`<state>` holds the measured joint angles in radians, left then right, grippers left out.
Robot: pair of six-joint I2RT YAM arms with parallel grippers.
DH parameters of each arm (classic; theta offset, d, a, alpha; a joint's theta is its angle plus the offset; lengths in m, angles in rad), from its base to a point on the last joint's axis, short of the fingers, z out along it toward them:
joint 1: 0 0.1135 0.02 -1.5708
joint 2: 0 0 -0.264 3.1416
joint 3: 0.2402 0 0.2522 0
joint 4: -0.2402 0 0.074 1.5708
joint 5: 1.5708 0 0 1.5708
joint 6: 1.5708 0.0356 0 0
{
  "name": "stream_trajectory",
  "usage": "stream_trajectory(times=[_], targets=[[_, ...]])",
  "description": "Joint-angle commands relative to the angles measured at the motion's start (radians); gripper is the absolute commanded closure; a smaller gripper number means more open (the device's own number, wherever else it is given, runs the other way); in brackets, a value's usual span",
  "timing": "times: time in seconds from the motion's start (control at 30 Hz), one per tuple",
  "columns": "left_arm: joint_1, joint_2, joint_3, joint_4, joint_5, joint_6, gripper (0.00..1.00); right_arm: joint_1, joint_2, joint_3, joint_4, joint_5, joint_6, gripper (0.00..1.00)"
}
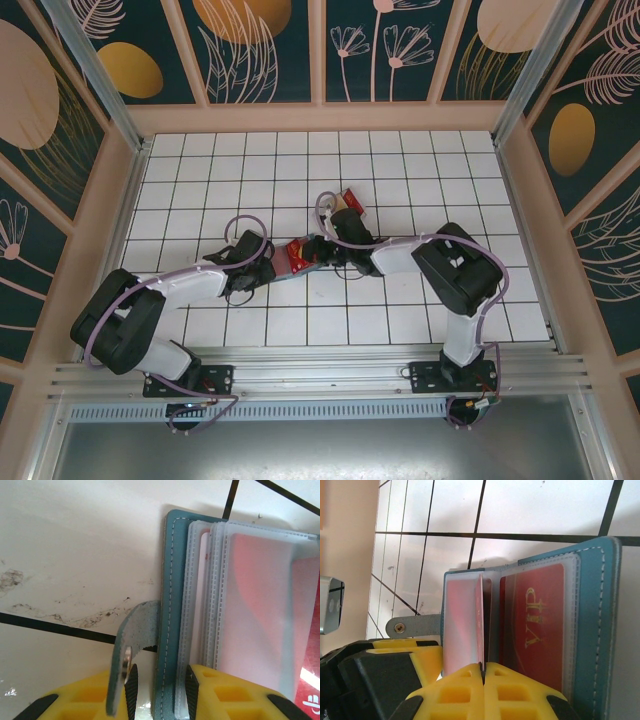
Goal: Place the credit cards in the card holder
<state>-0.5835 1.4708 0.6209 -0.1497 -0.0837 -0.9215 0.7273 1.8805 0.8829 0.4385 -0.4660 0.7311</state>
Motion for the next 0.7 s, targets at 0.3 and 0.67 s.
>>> stream_trajectory(times=[0.3, 0.67], targets=[[0.002, 0.051, 0.010, 0.004, 0.028, 0.007, 0.67, 0.001, 0.052, 0.046, -0.002, 0.008, -0.062, 0.95], [0.002, 0.056, 0.014, 0.001, 0.025, 0.009, 0.67, 0.003, 0.073, 0.052, 0.022, 0.047, -0.073, 0.96]])
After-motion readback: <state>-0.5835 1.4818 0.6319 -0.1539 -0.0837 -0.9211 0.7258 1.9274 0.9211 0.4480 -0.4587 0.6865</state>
